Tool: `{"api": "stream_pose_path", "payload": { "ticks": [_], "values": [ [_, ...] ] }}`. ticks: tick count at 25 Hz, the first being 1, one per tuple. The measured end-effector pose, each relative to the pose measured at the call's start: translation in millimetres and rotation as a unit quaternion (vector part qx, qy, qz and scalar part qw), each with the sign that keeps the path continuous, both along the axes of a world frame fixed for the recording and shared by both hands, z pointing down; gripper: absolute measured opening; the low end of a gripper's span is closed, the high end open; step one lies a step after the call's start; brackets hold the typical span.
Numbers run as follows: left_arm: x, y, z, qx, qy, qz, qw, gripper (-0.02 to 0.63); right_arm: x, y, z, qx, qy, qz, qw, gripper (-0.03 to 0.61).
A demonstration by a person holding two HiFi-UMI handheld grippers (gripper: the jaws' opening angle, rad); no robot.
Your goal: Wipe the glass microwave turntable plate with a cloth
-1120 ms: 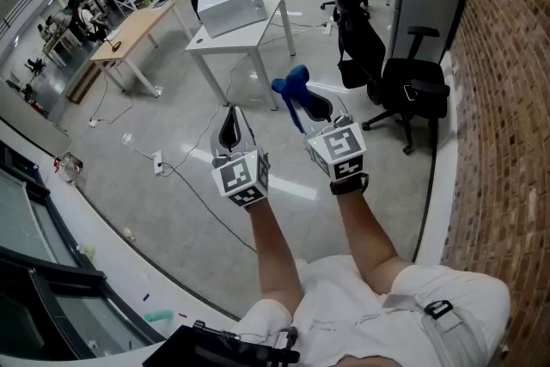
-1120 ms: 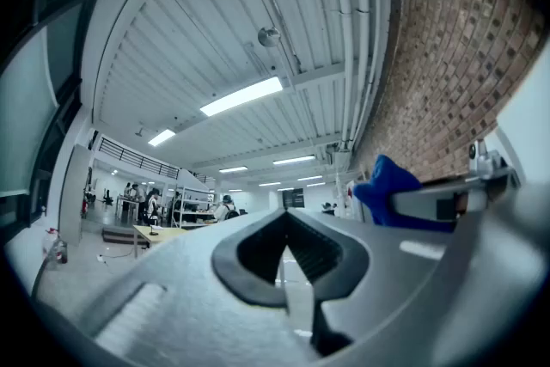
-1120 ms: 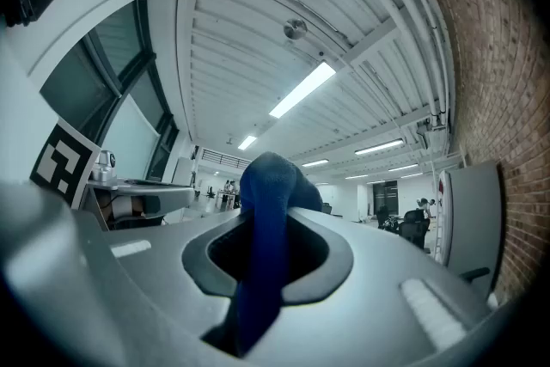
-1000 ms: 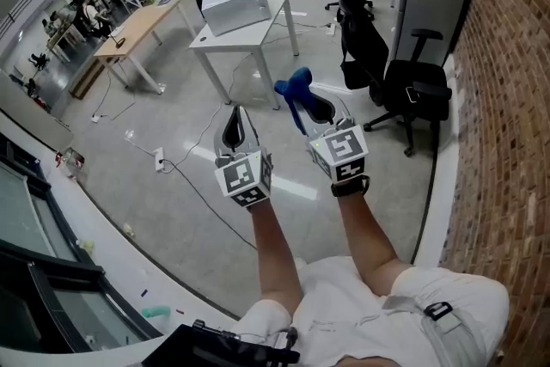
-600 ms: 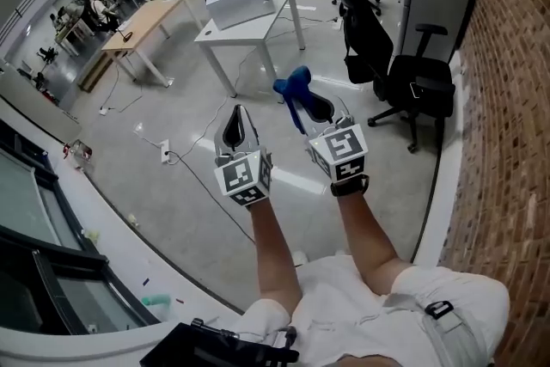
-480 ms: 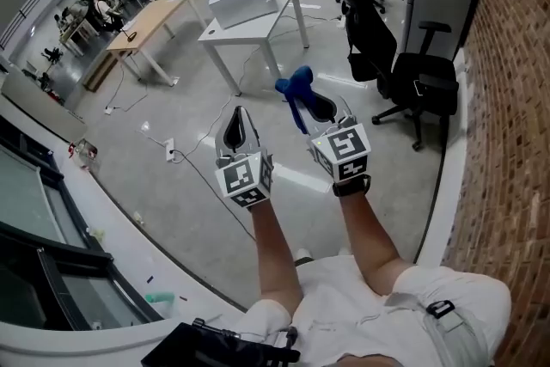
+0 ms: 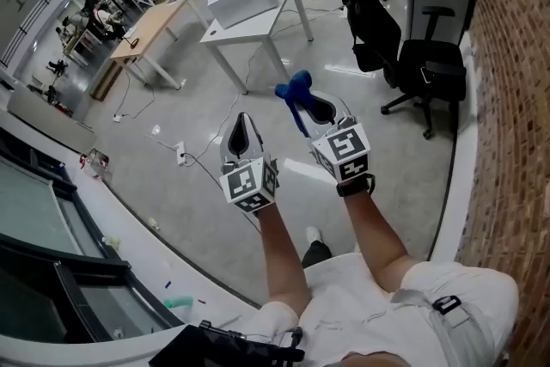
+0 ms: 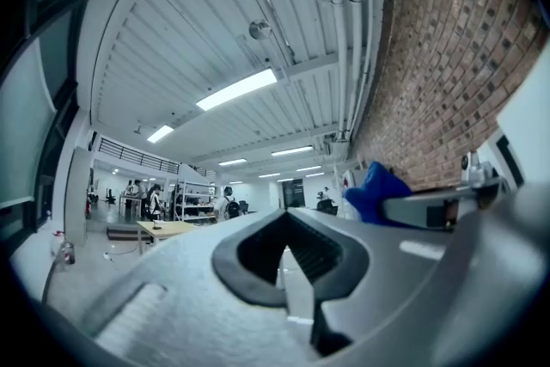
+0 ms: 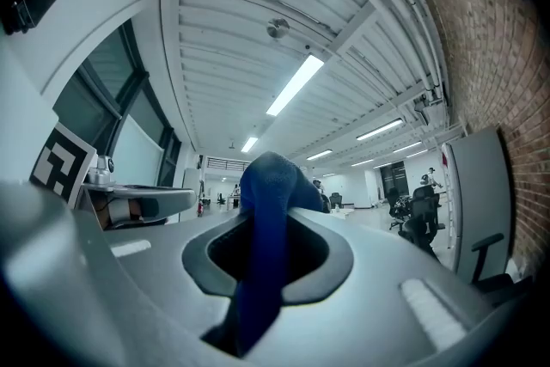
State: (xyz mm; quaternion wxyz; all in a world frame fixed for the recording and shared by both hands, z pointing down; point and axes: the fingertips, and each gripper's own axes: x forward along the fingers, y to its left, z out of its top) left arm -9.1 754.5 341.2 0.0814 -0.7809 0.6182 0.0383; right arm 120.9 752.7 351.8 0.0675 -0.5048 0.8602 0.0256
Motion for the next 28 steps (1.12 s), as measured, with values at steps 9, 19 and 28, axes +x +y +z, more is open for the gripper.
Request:
{"api": "stream_pose_path", "payload": {
  "ticks": [9, 19, 28],
  "values": [
    [-33, -68, -4, 0.01, 0.031, 0.031, 0.999, 0.002, -43, -62, -11, 0.004, 0.035, 0.014, 0.999, 0.06],
    [-128, -138, -16, 0.018, 0.047, 0.03, 0.9983, 0.002, -158, -132, -31, 0.033, 0.056, -0.016, 0.998, 0.06],
    [-144, -186, 21, -0.007, 0.052, 0.036, 0.998, 0.002, -187, -180, 3, 0.001, 0.067, -0.024, 0.997, 0.06]
  ]
}}
